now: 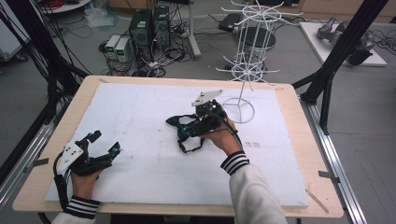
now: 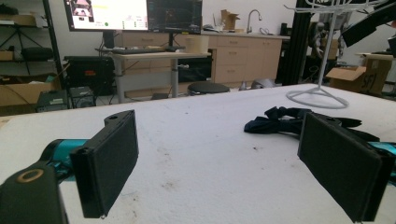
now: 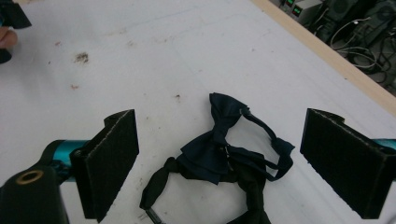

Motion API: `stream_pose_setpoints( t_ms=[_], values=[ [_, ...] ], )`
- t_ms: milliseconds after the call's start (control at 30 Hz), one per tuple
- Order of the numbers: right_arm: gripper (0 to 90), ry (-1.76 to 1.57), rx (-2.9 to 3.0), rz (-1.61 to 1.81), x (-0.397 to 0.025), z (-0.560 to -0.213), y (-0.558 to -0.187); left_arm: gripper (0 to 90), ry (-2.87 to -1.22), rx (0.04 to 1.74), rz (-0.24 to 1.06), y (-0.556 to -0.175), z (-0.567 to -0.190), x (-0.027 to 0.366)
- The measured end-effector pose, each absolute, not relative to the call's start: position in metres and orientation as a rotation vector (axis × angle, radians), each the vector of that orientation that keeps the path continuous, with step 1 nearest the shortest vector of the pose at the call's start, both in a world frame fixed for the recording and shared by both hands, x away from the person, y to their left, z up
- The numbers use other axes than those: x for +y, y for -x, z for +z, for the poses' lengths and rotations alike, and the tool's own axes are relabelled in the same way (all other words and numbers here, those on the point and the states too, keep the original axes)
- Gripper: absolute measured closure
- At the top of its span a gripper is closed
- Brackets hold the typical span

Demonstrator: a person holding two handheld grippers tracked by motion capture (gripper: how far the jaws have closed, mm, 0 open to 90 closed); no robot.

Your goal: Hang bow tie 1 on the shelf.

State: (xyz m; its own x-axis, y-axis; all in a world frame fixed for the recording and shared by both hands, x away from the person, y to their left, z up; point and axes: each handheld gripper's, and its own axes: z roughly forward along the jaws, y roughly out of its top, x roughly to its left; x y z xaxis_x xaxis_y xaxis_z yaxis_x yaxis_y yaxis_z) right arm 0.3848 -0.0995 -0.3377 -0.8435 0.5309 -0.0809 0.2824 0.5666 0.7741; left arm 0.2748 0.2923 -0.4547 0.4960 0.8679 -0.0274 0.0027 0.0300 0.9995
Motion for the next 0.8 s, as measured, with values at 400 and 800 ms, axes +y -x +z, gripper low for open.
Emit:
stream_pose_setpoints(
  t_ms=[400,800],
  values=[
    [11.0,-0.666,2.583,1.069,-0.078,-0.338,-0.403,12.8,-1.381,0.832,0.799,-0.275,-0.455,0.292],
    [11.2,-0.723,2.690,0.939,-0.058,-0.354,-0.425,12.8,-1.376,0.835,0.798,-0.275,-0.455,0.292]
  ],
)
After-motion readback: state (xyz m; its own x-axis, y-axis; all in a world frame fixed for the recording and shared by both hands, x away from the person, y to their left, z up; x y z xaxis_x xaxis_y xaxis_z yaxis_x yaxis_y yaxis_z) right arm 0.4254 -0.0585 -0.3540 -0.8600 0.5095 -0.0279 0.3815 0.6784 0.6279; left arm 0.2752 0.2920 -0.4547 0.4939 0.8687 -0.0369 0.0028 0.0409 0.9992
